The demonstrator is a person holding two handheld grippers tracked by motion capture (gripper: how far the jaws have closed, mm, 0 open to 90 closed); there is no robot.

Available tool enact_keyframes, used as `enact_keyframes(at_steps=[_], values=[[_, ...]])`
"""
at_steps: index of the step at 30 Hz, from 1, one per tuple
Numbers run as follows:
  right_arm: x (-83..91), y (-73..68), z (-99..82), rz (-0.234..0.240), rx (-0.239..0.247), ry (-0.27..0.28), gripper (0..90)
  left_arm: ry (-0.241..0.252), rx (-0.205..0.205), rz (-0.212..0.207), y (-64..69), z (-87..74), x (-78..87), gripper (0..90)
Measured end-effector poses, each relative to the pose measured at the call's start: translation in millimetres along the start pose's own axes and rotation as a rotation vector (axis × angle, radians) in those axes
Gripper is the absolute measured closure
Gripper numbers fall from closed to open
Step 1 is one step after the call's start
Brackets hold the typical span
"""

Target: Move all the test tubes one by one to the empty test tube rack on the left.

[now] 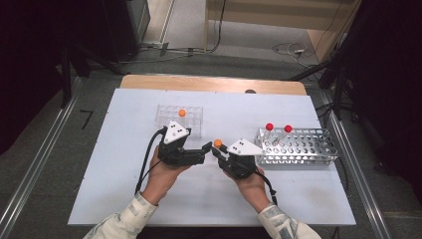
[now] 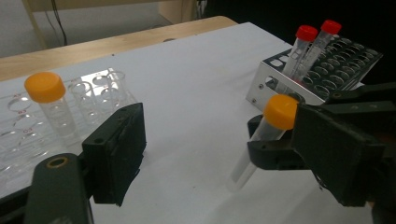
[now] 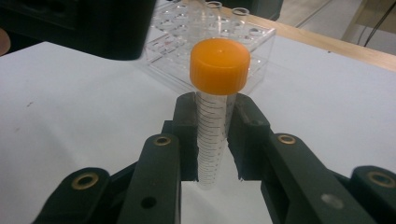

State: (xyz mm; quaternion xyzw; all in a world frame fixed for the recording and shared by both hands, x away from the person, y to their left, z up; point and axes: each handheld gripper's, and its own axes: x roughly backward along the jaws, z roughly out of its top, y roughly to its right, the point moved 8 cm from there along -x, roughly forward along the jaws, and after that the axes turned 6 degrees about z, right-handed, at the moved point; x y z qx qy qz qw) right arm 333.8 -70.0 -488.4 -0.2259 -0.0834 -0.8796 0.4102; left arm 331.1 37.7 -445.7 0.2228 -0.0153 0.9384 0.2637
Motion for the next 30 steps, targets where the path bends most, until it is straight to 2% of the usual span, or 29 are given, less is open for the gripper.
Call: enact_keyframes(at_steps=[1,2,3,6,10,16,24,30], values=[[-1.3,-2.1,0.1,0.004,0.003,-0.001,71.5,0.000,0.000,0.000,0.0,0.0,0.0,23.4],[-2.4,-4.0,0.1,0.008,0.007,-0.002,71.5,0.001,-0.005,-0.031,3.5,-0.4,0.6,27.2],[-3.3,-5.8,0.3,0.011,0.006,-0.002,71.5,0.000,-0.012,-0.044,5.3,-0.7,0.8,31.5],[-5.6,-10.3,1.0,0.019,0.015,-0.002,71.4,-0.006,-0.030,-0.064,9.0,-2.1,0.8,41.7],[-7.0,-14.8,2.4,0.025,0.020,0.001,71.5,-0.015,-0.043,-0.090,13.5,-3.5,0.5,49.2],[-7.9,-19.9,4.5,0.037,0.026,0.007,71.5,-0.020,-0.049,-0.108,15.1,-4.5,0.2,61.1],[-7.8,-22.8,6.5,0.031,0.042,0.015,71.5,-0.028,-0.056,-0.118,17.4,-6.5,-1.0,68.3],[-8.1,-23.1,6.2,0.031,0.048,0.014,71.5,-0.031,-0.057,-0.120,16.9,-6.8,-1.0,68.9]])
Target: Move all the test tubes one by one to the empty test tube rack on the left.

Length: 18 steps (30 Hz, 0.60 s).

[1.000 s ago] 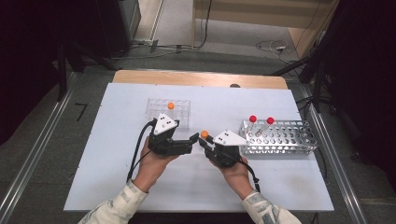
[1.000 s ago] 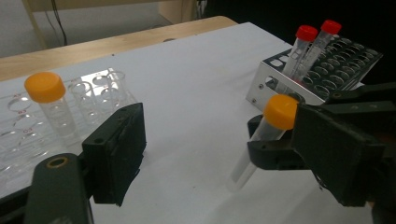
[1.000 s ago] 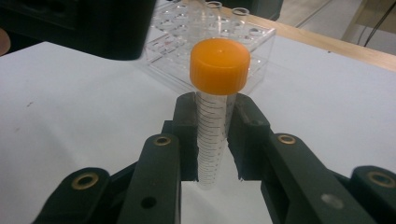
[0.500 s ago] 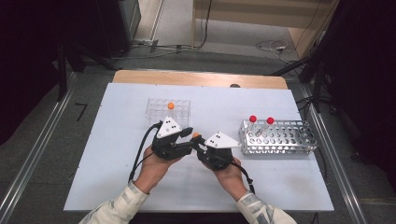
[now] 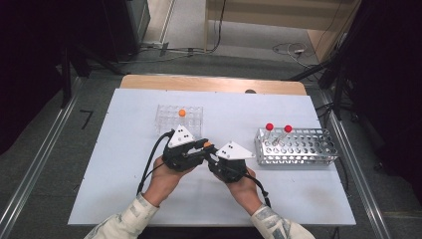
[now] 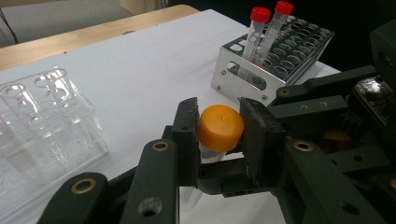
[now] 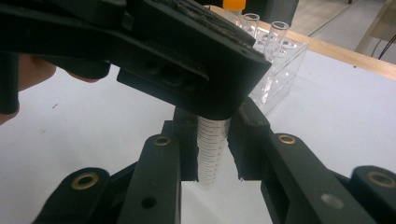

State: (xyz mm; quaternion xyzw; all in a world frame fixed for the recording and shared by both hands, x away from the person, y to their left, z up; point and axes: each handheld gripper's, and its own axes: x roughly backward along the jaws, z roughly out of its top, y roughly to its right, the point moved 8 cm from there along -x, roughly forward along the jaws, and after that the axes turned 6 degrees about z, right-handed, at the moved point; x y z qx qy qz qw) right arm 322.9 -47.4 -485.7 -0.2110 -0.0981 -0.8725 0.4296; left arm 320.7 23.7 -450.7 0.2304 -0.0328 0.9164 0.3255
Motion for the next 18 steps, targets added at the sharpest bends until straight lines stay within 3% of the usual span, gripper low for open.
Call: enact_keyframes(at_steps=[12,14,18], values=[[-0.1,-0.4,0.0,0.005,-0.003,0.001,67.8,0.005,0.007,0.005,-1.5,0.5,0.7,69.8],[-0.1,-0.7,0.3,0.010,-0.004,0.003,63.1,0.006,0.009,0.005,-2.2,0.7,0.9,69.8],[-1.0,-0.2,-0.6,0.023,-0.022,-0.011,44.6,0.009,0.018,0.008,-4.7,1.2,1.8,69.8]])
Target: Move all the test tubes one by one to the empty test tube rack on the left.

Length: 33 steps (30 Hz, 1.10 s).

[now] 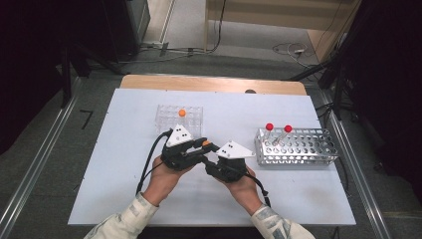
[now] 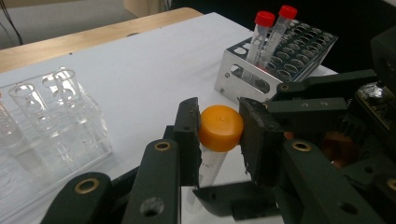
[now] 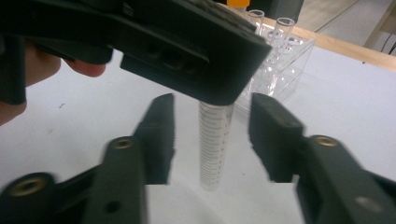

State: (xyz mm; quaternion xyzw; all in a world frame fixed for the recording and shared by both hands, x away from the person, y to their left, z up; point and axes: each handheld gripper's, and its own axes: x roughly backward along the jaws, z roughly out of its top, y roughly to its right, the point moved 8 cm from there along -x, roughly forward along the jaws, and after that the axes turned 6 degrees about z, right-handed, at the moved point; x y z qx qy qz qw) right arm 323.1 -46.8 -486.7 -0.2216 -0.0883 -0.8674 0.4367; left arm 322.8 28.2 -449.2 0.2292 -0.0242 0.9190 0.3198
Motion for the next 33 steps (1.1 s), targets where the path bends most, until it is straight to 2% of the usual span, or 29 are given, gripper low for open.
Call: enact_keyframes(at_steps=[3,8,15,16,17,18,19,21,28,33], values=[[1.1,1.9,-0.4,0.005,-0.013,-0.005,34.2,0.002,0.009,0.002,-2.3,0.1,0.3,69.8],[9.5,6.8,-0.3,0.007,-0.017,-0.007,27.7,0.001,0.016,0.012,-7.0,1.1,1.8,69.8],[37.0,14.9,-5.3,-0.002,-0.015,-0.001,27.1,0.011,0.071,0.059,-35.7,8.4,11.2,69.8],[41.3,16.0,-7.0,-0.003,-0.021,-0.002,27.1,0.011,0.071,0.059,-35.7,8.4,11.2,69.8],[45.5,17.4,-8.8,-0.006,-0.021,-0.003,27.2,0.019,0.088,0.078,-44.2,11.3,13.8,69.8],[45.5,17.4,-8.8,-0.006,-0.021,-0.003,27.2,0.019,0.088,0.078,-44.2,11.3,13.8,69.8],[53.4,19.6,-12.3,-0.006,-0.020,-0.006,27.2,0.028,0.097,0.097,-52.8,15.3,18.1,69.8],[60.0,21.4,-16.0,-0.006,-0.019,-0.008,27.5,0.035,0.099,0.109,-57.4,17.9,20.3,69.8],[71.4,24.5,-25.4,-0.010,-0.028,-0.017,27.8,0.041,0.112,0.182,-89.2,33.7,29.2,69.8],[72.0,23.9,-25.7,-0.009,-0.026,-0.014,28.6,0.048,0.129,0.220,-104.8,42.4,30.6,69.8]])
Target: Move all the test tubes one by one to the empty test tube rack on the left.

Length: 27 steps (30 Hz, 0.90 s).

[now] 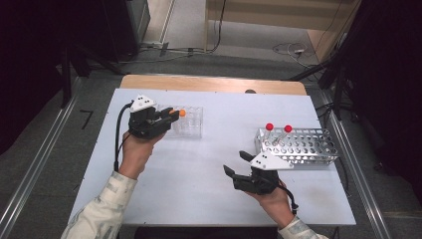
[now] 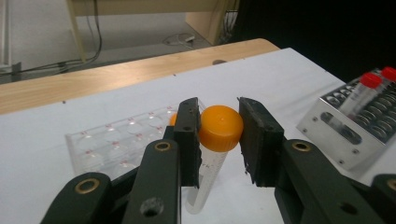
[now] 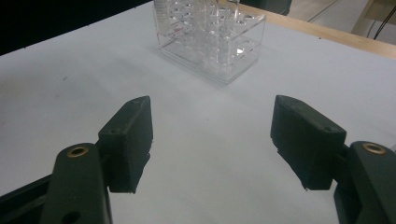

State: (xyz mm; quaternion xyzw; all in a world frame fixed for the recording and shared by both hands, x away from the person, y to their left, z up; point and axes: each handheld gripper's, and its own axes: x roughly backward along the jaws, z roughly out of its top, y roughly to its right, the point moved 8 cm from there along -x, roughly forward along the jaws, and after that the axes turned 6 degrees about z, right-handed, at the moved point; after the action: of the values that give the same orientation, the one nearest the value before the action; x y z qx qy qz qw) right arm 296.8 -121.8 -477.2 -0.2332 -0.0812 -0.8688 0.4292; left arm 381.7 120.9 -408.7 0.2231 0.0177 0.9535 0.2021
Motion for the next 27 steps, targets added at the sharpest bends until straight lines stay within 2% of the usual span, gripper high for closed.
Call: enact_keyframes(at_steps=[13,21,27], values=[[-0.3,0.1,0.2,0.003,-0.006,0.006,29.5,0.023,0.008,0.069,-16.0,26.7,-16.5,69.8],[2.1,1.1,0.3,0.001,-0.014,0.015,29.8,0.017,-0.007,0.104,-18.1,22.1,-32.1,69.8],[2.7,1.2,-0.2,-0.002,-0.014,0.014,30.0,0.012,-0.007,0.110,-18.2,16.8,-36.9,69.8]])
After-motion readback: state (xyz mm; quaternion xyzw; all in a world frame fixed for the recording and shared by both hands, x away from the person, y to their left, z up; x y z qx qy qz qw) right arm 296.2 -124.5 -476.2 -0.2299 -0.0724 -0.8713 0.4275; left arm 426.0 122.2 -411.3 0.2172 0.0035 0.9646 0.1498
